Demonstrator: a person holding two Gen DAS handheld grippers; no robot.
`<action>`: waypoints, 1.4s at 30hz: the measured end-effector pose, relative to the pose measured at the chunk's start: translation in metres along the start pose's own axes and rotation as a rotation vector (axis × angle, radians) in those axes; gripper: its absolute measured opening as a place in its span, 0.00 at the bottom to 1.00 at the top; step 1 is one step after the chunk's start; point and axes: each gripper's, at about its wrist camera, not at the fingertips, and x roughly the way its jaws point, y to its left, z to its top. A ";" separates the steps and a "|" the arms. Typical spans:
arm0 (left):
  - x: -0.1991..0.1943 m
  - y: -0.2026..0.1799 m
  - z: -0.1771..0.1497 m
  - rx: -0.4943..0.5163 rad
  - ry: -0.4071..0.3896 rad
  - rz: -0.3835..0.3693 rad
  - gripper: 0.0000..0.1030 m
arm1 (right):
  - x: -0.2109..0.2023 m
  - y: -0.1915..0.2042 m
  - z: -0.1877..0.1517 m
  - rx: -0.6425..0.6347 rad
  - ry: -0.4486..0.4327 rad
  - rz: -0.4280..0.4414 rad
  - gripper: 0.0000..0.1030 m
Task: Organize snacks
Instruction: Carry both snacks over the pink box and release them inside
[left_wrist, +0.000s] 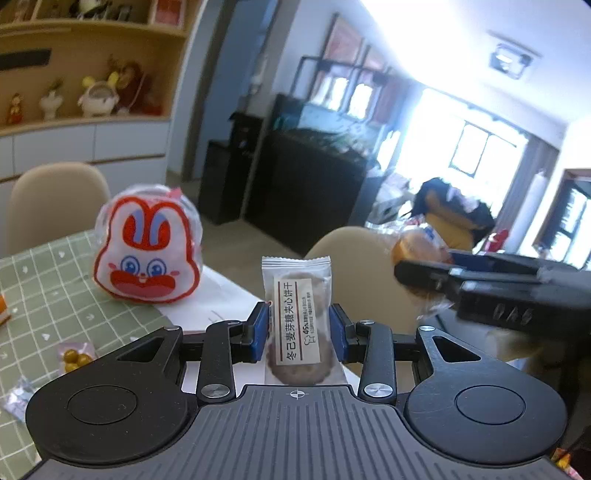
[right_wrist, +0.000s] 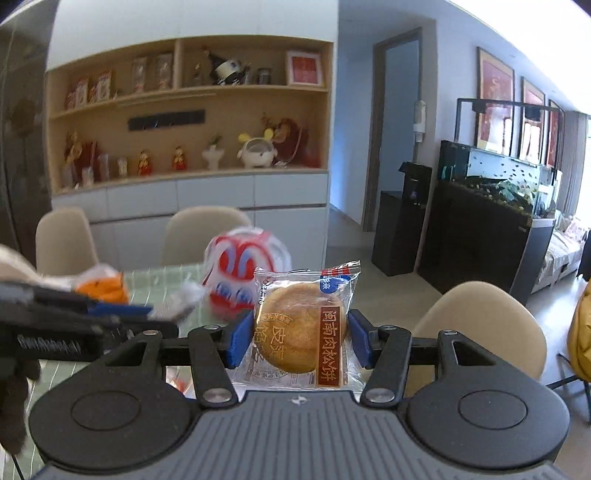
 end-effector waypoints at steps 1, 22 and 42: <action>0.015 0.000 -0.003 -0.003 0.018 0.025 0.39 | 0.009 -0.008 0.003 0.014 0.025 0.018 0.54; 0.170 0.058 -0.102 -0.132 0.341 0.170 0.42 | 0.235 -0.006 -0.081 0.042 0.463 0.208 0.55; -0.038 0.222 -0.128 -0.264 0.165 0.365 0.42 | 0.112 0.053 -0.110 -0.010 0.290 0.144 0.68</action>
